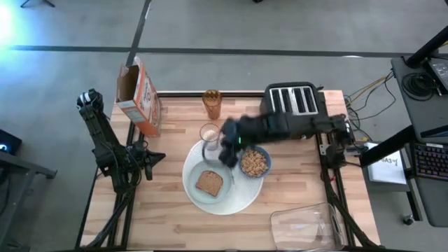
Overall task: Arrange a breakfast setting
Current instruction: Put the spoon on the placemat
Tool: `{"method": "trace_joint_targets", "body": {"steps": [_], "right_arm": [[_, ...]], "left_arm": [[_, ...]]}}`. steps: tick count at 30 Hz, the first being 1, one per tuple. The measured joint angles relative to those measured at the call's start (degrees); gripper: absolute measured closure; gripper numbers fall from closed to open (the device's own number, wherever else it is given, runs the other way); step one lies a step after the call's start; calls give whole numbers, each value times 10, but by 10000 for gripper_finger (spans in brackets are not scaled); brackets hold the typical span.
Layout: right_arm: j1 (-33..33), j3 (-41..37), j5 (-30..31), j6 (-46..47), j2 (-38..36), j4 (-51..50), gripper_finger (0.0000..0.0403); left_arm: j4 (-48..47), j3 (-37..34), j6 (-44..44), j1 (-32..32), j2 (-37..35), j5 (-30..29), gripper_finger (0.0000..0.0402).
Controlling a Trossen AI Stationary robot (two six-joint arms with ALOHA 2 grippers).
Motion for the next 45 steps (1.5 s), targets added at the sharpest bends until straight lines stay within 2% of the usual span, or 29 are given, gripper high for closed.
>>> {"method": "trace_joint_targets", "body": {"steps": [8,14,22,40,45], "right_arm": [[112,-75,57,93,0,8,394],[155,-166,71,159,1,63,394],[165,-253,47,210,1,169,394],[172,-370,33,290,-9,230,394],[168,-405,14,301,-9,279,394]], "left_arm": [[1,0,0,0,0,0,400],[2,0,0,0,0,0,400],[4,0,0,0,0,0,400],[8,0,0,0,0,0,400],[10,0,0,0,0,0,400]]}}
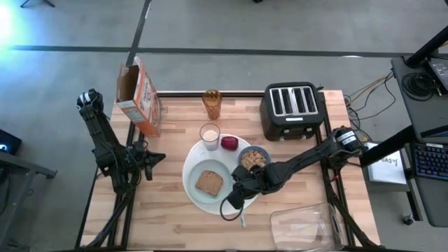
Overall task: Arrange a breakfast setting
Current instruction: Put the spoon on the placemat
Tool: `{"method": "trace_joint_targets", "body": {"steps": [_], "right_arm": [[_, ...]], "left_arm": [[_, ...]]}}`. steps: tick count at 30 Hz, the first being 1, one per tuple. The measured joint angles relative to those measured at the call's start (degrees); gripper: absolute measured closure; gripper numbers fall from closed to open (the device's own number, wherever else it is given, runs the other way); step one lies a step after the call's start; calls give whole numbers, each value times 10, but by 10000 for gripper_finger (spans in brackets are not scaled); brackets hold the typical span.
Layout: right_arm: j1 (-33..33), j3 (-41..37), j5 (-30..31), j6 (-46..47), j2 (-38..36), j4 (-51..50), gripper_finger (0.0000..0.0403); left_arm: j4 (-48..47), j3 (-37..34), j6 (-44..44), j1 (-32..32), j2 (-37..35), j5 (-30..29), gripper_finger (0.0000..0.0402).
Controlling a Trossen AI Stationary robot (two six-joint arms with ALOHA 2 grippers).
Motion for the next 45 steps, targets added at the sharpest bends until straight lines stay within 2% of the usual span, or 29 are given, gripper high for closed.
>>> {"method": "trace_joint_targets", "body": {"steps": [7,17,27,45], "right_arm": [[-15,-31,-2,14,0,24,394],[-27,-62,27,46,0,23,394],[-27,-65,52,54,1,25,392],[-27,-65,47,39,2,44,390]], "left_arm": [[1,0,0,0,0,0,400],[2,0,0,0,0,0,400],[2,0,0,0,0,0,400],[8,0,0,0,0,0,400]]}}
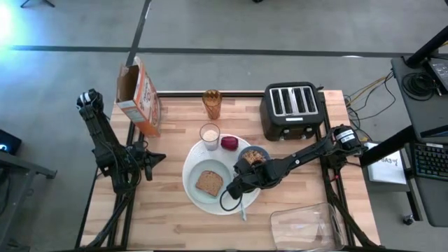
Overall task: Arrange a breakfast setting
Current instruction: Put the spoon on the placemat, then return to Home Position
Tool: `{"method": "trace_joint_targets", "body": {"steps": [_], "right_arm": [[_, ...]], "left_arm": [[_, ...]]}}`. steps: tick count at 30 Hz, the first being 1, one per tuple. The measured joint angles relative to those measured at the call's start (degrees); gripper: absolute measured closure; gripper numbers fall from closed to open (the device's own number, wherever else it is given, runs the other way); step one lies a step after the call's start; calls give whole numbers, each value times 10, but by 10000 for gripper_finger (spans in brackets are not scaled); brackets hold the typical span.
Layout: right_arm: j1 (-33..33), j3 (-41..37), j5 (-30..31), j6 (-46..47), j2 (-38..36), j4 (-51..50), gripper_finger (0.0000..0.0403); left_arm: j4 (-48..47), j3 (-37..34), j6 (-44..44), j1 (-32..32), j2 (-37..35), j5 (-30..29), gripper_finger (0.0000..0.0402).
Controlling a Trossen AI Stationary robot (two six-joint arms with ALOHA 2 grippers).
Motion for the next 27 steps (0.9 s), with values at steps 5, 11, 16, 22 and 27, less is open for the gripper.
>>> {"method": "trace_joint_targets", "body": {"steps": [5,11,16,22,27], "right_arm": [[0,0,-2,-16,0,1,390],[-2,0,0,-28,1,-2,353],[-8,0,0,-27,1,-1,306],[-15,0,0,-33,1,0,264],[-16,7,-1,-33,1,-1,253]], "left_arm": [[3,0,0,0,0,0,400],[3,0,0,0,0,0,400],[3,0,0,0,0,0,400],[4,0,0,0,0,0,400],[5,0,0,0,0,0,400]]}}
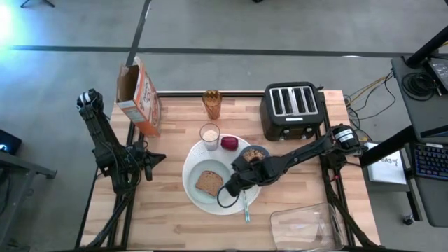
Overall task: Arrange a breakfast setting
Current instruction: Return to Home Position
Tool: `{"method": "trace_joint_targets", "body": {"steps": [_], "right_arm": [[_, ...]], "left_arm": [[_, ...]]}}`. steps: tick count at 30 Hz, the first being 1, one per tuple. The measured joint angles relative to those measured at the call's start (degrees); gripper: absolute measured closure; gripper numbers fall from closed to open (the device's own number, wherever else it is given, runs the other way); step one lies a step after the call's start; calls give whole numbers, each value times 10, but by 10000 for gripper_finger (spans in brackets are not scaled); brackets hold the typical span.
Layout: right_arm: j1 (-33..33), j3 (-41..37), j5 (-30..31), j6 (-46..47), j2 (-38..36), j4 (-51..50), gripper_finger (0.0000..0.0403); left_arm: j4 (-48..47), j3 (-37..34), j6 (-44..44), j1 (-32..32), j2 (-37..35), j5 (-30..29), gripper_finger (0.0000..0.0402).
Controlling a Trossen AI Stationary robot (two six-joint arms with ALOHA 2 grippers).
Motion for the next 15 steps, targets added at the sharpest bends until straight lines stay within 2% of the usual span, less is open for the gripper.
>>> {"method": "trace_joint_targets", "body": {"steps": [6,9,13,15], "right_arm": [[5,45,-8,-36,-3,1,252],[11,68,-19,-87,-15,-3,252],[16,74,-67,-176,-49,-13,259],[17,73,-61,-195,-70,-27,264]], "left_arm": [[1,0,0,0,0,0,400],[1,0,0,0,0,0,400],[3,0,0,0,0,0,400],[3,0,0,0,0,0,400]]}}
